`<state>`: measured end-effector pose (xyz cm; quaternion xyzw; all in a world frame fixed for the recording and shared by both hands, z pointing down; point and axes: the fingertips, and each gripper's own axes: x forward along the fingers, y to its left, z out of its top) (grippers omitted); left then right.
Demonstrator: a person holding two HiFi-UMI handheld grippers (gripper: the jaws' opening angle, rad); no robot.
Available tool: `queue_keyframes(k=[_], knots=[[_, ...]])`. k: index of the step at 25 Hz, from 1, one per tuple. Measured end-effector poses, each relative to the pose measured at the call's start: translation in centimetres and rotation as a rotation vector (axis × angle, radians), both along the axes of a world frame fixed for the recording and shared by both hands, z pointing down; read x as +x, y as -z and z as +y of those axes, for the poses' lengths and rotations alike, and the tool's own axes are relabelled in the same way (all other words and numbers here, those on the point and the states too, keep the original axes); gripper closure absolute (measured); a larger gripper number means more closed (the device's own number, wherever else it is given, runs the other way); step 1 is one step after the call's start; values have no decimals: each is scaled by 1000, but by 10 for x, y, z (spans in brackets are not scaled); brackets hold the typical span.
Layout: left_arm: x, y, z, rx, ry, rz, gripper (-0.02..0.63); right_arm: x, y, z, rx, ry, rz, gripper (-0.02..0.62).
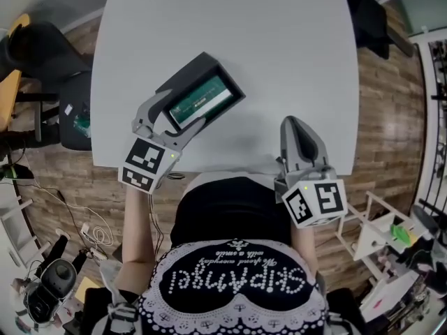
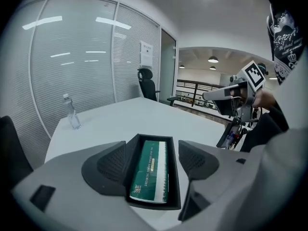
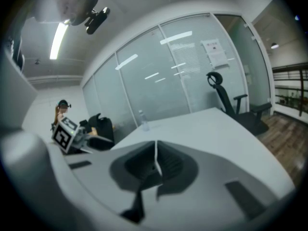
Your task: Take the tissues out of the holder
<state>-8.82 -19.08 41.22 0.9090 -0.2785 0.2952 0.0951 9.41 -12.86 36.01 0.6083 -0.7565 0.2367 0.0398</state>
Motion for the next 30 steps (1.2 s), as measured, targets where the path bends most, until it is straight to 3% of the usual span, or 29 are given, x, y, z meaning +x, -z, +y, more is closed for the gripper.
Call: queue_keyframes(k=[11,30], knots=[[15,-40,1,-118,-102,-105,252,6,-4,0,0,-25,-22,560],[25,-95,-4,-250,-118,-212,245,15,-22,0,2,-67,-59,560]])
